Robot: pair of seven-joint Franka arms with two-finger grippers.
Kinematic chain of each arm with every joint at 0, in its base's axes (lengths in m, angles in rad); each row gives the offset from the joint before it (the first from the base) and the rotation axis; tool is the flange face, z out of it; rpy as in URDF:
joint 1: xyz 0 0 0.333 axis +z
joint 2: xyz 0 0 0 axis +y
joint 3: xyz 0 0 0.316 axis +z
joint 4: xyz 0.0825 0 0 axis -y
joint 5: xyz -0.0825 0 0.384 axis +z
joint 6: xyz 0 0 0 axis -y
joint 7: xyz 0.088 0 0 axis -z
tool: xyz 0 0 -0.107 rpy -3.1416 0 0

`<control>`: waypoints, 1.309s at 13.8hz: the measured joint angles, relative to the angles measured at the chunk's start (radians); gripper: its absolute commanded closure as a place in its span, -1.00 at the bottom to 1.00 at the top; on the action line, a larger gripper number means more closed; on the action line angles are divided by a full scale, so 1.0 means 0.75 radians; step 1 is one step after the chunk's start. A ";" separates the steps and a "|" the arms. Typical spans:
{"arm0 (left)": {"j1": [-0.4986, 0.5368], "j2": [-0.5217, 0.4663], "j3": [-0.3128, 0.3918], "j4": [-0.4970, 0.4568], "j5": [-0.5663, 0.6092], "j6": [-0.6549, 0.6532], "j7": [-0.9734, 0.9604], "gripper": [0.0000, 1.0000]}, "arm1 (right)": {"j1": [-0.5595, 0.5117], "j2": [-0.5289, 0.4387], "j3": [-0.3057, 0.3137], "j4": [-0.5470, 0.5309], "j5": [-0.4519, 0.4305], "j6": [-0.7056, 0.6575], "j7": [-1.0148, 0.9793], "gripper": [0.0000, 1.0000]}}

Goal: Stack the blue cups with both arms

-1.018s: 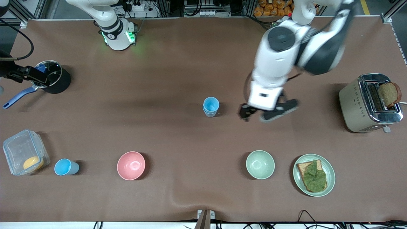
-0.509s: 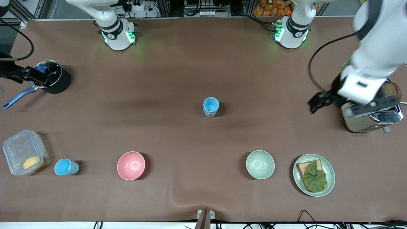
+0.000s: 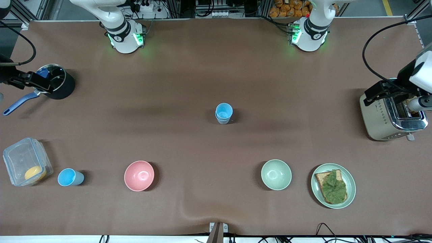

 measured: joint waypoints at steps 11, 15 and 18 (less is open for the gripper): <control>0.021 -0.137 -0.017 -0.111 -0.011 -0.076 -0.036 -1.00 | 0.000 0.001 0.003 0.000 0.000 0.001 0.000 -1.00; -0.061 -0.136 -0.001 -0.104 -0.011 -0.071 -0.042 -1.00 | 0.000 0.001 0.003 0.000 0.000 0.001 0.000 -1.00; -0.099 -0.135 0.066 -0.096 -0.011 -0.071 -0.043 -1.00 | 0.000 0.001 0.003 0.000 0.000 0.001 0.000 -1.00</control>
